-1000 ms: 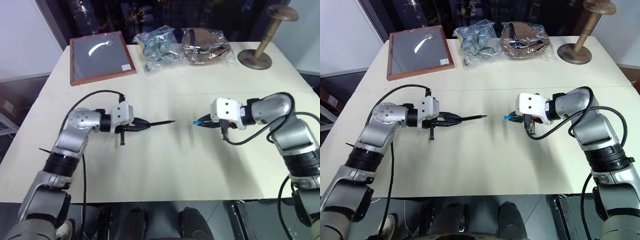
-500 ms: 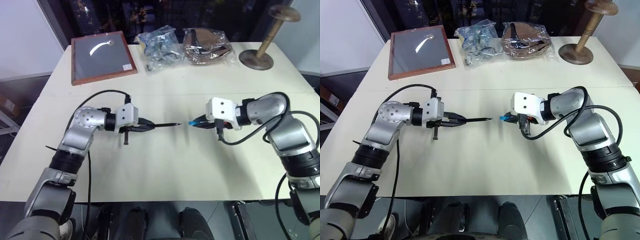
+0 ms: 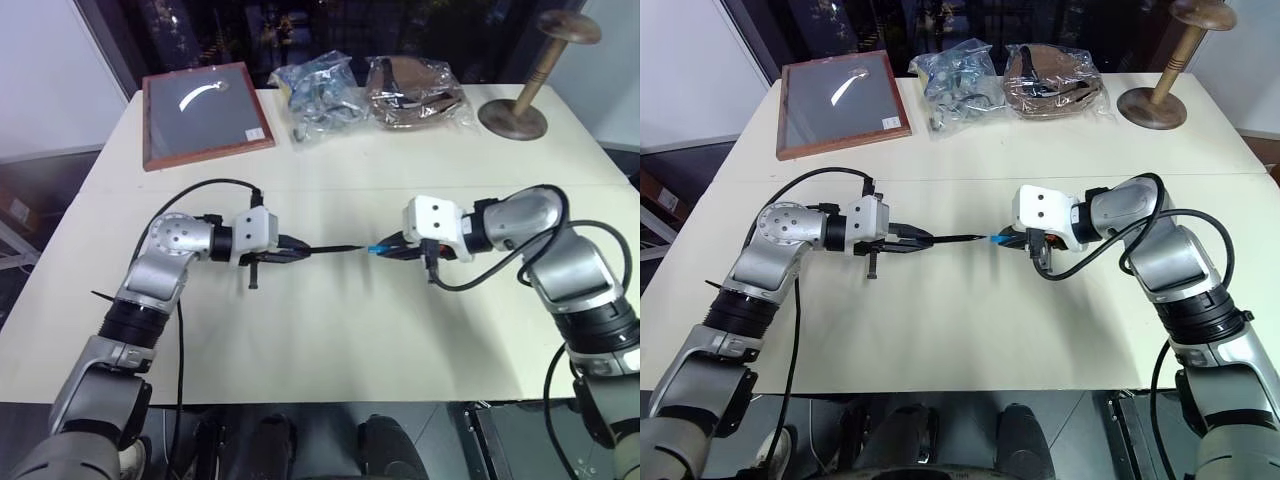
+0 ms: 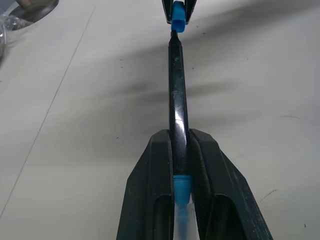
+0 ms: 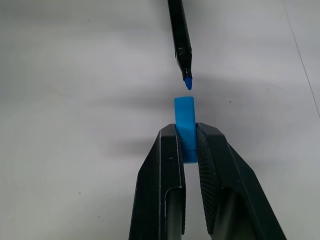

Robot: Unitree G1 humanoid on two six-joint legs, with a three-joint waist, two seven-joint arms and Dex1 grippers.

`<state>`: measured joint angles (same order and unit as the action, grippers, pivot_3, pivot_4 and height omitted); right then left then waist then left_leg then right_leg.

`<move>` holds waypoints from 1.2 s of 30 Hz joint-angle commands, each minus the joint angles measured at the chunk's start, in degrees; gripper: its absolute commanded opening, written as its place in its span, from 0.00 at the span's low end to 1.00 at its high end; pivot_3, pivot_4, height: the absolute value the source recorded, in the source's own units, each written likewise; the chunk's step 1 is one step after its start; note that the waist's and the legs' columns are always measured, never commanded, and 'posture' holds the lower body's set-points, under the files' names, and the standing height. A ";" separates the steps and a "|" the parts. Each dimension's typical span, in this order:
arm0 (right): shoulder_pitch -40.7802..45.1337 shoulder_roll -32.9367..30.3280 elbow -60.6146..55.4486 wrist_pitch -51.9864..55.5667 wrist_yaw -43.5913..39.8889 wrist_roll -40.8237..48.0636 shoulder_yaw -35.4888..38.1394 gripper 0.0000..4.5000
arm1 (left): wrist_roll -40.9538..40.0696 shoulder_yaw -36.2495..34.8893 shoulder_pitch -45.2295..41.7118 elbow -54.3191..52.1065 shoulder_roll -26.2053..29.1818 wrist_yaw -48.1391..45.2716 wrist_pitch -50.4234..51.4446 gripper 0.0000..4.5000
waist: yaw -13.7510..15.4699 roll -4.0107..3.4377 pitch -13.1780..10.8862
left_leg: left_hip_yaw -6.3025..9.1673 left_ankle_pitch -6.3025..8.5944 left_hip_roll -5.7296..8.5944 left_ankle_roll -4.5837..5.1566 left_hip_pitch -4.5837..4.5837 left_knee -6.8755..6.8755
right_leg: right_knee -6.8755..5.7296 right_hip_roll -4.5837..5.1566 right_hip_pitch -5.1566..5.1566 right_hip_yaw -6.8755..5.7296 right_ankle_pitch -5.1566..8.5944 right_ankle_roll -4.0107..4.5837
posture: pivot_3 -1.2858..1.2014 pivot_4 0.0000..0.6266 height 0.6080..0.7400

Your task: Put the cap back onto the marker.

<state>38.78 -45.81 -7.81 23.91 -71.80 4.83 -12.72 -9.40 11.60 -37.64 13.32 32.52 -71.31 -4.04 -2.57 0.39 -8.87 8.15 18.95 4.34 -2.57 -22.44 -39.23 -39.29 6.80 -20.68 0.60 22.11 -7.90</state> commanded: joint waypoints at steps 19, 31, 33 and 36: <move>1.92 0.74 -3.51 1.06 1.50 1.07 -0.31 0.01 | 0.18 -0.13 -0.96 -0.59 -0.48 -0.26 -1.13 0.00 | 0.00 0.00 0.00 | 0.01 0.00 0.00 0.00 0.00 0.00 | 0.00 0.00 0.00 0.00 0.00 0.00 | 0.52 0.24 1.00; 3.59 1.33 -2.23 -2.29 2.48 -2.96 -4.15 0.01 | 1.42 0.44 -1.54 -0.38 -0.37 -0.45 -2.28 0.00 | -0.03 0.00 0.00 | 0.01 0.00 0.00 0.00 0.00 0.00 | 0.00 0.00 -0.01 0.00 0.00 0.00 | 0.52 0.24 1.00; 3.88 1.42 -1.85 -2.71 2.55 -3.70 -4.55 0.01 | 1.89 0.46 -1.67 -0.28 -0.49 -0.18 -2.67 0.00 | -0.02 0.00 0.00 | 0.01 0.00 0.00 0.00 0.00 0.01 | 0.00 0.00 -0.02 -0.01 0.00 0.00 | 0.52 0.24 1.00; 4.04 1.29 -1.56 -3.09 2.11 -4.65 -5.21 0.01 | 3.20 0.65 -1.89 -0.04 -0.63 0.84 -3.63 0.00 | 0.02 0.00 0.00 | 0.01 0.00 0.00 0.00 0.00 0.00 | -0.01 0.00 -0.02 0.00 0.00 0.00 | 0.52 0.24 1.00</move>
<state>41.18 -44.58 -8.59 22.04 -69.65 0.36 -17.89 -6.77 12.32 -38.32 13.86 31.95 -71.30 -6.38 -2.55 0.39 -8.87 8.17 18.95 4.35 -2.57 -22.44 -39.23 -39.30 6.79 -20.70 0.59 22.11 -7.90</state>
